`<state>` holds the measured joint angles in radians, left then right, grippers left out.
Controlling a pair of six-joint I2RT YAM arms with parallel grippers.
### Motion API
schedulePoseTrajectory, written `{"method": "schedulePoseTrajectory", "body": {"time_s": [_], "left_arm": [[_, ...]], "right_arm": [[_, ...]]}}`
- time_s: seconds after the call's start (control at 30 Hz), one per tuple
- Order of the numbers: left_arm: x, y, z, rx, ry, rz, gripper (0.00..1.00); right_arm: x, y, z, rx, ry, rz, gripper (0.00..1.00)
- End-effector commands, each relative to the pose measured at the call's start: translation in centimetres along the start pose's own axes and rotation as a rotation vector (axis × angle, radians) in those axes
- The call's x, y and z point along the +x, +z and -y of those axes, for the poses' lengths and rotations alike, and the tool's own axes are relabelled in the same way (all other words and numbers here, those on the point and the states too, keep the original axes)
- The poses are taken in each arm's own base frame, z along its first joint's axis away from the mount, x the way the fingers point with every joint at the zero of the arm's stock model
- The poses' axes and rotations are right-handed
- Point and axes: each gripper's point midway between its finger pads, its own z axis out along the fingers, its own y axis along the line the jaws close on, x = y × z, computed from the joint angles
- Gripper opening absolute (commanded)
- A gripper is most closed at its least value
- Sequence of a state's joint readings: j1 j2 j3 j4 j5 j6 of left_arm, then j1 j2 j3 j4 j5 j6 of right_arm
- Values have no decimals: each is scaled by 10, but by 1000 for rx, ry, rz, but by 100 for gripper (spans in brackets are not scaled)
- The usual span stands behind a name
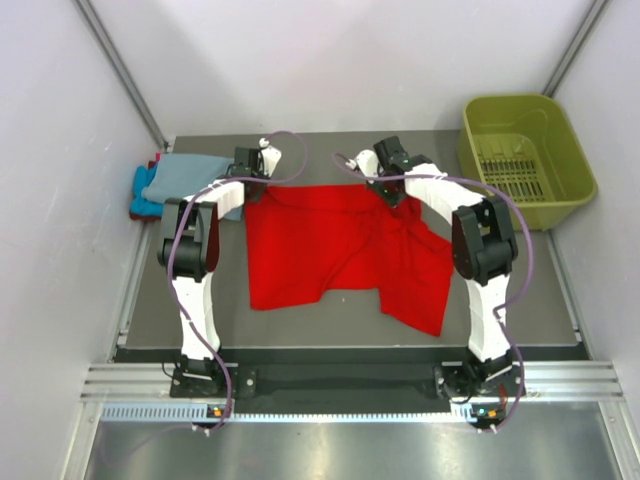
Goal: Fold and stack the t-shirts
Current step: Flatten the tshirt out
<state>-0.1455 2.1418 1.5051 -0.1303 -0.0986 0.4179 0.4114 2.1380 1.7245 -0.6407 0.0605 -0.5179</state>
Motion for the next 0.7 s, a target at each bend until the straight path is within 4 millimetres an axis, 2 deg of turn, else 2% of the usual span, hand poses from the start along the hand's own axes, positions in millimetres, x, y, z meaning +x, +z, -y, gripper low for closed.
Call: {"method": "schedulePoseTrajectory", "body": {"time_s": [0.0, 0.03, 0.1, 0.17, 0.2, 0.27, 0.3, 0.33, 0.37, 0.4, 0.47, 0.5, 0.53, 0.57, 0.6, 0.63, 0.67], "left_arm": [[-24, -22, -16, -36, -14, 67, 0], [-26, -24, -18, -39, -16, 74, 0], [-32, -29, -23, -55, -16, 92, 0], [-37, -35, -28, -72, -14, 111, 0], [-44, -41, -34, -89, -14, 133, 0], [-51, -52, -43, -123, -15, 149, 0], [-63, -66, -51, -147, -21, 180, 0], [-68, -74, -57, -168, -22, 192, 0], [-81, -93, -66, -193, -21, 230, 0], [-87, -103, -71, -205, -20, 249, 0], [-103, -127, -83, -242, -8, 295, 0], [-116, -153, -93, -270, -11, 342, 0], [-125, -168, -99, -287, -10, 366, 0], [-139, -197, -109, -316, -4, 416, 0], [-145, -213, -115, -335, -6, 439, 0], [-156, -233, -123, -360, -3, 475, 0], [-167, -265, -130, -382, 0, 533, 0]], "right_arm": [[-51, -84, 53, 171, 5, 177, 0], [-59, -104, 61, 198, 10, 216, 0], [-63, -129, 76, 242, 25, 256, 0], [-63, -148, 92, 288, 42, 281, 0], [-64, -162, 97, 311, 53, 303, 0], [-58, -178, 111, 348, 77, 316, 0], [-58, -196, 116, 367, 92, 345, 0], [-56, -203, 119, 377, 102, 355, 0], [-51, -212, 126, 387, 116, 366, 0], [-50, -232, 129, 406, 129, 401, 0], [-48, -254, 134, 424, 144, 439, 0], [-48, -280, 134, 447, 151, 482, 0], [-49, -295, 134, 457, 153, 511, 0], [-50, -310, 130, 456, 149, 542, 0], [-49, -339, 127, 476, 152, 595, 0], [-48, -354, 125, 487, 154, 625, 0], [-47, -368, 122, 492, 155, 651, 0]]}}
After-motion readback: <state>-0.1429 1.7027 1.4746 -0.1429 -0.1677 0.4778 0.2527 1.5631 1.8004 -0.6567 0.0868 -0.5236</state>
